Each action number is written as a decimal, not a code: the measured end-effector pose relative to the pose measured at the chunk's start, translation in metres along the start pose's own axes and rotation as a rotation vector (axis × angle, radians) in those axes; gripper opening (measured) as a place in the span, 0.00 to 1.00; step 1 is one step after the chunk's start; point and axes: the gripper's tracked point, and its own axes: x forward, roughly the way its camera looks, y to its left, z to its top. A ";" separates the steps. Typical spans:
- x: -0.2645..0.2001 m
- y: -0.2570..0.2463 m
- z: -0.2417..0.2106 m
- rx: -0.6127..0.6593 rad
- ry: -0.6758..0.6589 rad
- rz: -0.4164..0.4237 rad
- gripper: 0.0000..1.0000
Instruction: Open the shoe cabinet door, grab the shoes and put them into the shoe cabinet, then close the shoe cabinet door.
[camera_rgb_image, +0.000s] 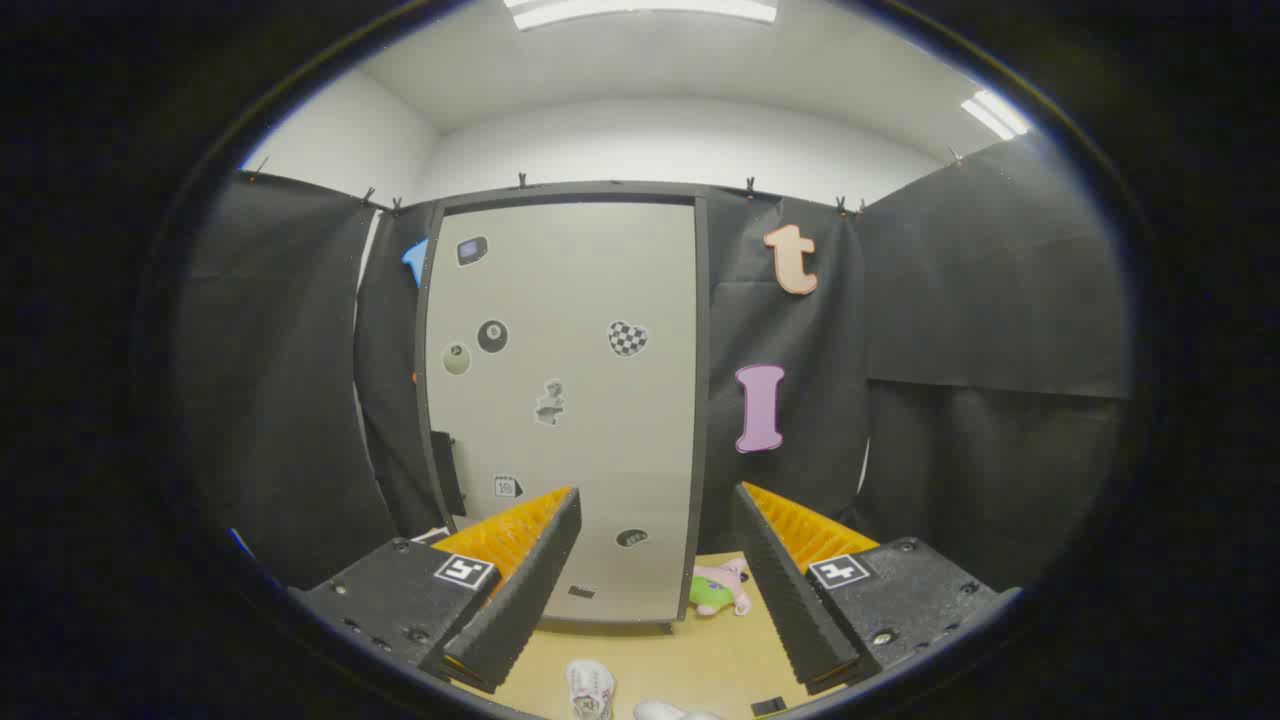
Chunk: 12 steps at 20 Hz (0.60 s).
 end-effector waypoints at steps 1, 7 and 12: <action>0.003 0.002 -0.001 -0.002 0.001 0.000 0.99; 0.023 0.027 -0.013 -0.010 0.014 0.013 0.99; 0.040 0.042 -0.022 -0.001 0.026 0.015 0.99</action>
